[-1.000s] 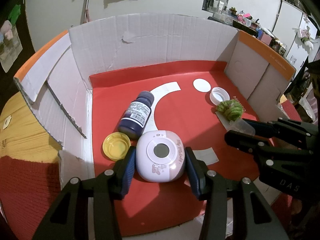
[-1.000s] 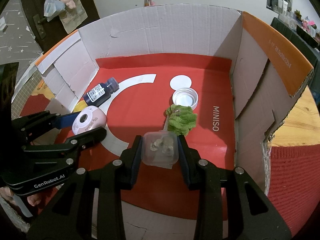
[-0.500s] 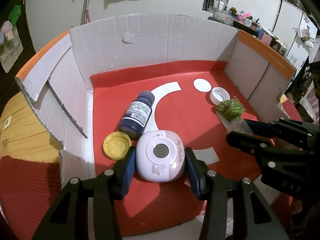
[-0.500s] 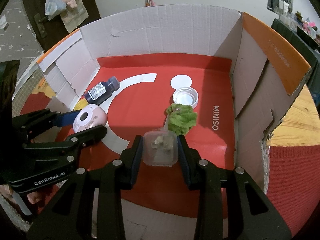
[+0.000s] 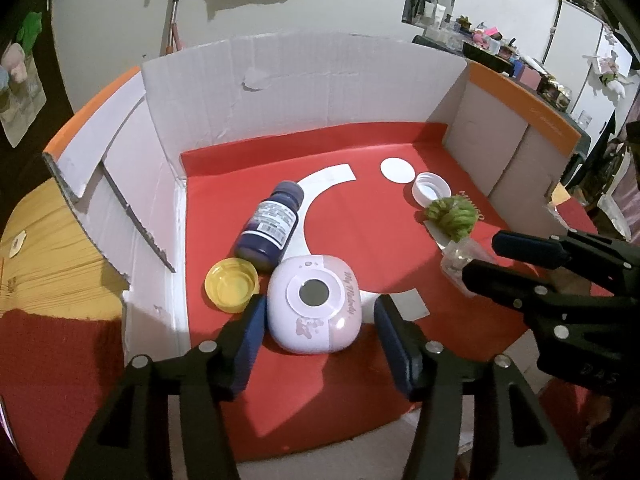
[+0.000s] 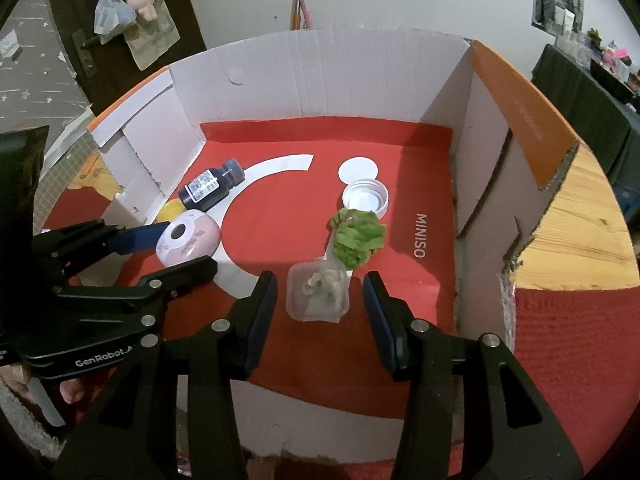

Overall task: Organize objects
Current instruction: 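Lower the clear container onto the box floor with the right tool and open it, then open the left tool to release the lilac compact while both tools withdraw from the box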

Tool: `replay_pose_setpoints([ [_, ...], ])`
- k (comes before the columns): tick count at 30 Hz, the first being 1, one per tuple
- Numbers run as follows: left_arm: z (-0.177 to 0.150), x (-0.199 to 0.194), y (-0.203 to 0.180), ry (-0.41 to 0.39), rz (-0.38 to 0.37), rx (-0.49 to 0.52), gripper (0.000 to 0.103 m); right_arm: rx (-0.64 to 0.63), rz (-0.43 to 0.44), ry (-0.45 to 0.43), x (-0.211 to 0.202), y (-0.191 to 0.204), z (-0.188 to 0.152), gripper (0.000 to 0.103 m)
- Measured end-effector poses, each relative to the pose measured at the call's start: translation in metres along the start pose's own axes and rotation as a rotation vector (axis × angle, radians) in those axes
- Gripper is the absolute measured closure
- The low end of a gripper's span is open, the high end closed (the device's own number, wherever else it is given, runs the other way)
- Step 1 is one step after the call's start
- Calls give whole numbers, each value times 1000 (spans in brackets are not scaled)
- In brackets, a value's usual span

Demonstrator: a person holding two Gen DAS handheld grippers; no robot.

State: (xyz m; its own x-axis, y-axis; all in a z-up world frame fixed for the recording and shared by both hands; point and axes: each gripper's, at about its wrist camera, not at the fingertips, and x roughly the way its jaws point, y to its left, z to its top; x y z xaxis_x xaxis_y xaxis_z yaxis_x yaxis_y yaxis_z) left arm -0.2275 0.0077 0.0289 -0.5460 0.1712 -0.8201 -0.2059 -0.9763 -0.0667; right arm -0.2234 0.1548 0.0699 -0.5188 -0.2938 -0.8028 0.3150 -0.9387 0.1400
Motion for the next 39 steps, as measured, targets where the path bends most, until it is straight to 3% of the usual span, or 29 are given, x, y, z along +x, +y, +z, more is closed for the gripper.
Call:
replay_pose_setpoints([
  [7, -3, -7, -3, -13, -1, 0, 41, -12, 6, -22, -14, 5, -3, 49],
  [12, -5, -13, -4, -21, -2, 1, 38, -14, 8, -38, -22, 6, -6, 48],
  [16, -6, -19, -6, -38, 16, 2, 29, -11, 13, -47, -28, 8, -10, 42],
  [21, -10, -29, 0, -55, 13, -25, 26, -6, 21, -66, -38, 9, -13, 41],
  [26, -14, -37, 2, -70, 19, -37, 22, -7, 26, -83, -47, 11, -17, 33],
  [39, -29, -60, 0, -128, 46, -35, 4, -17, 32, -123, -67, 22, -28, 19],
])
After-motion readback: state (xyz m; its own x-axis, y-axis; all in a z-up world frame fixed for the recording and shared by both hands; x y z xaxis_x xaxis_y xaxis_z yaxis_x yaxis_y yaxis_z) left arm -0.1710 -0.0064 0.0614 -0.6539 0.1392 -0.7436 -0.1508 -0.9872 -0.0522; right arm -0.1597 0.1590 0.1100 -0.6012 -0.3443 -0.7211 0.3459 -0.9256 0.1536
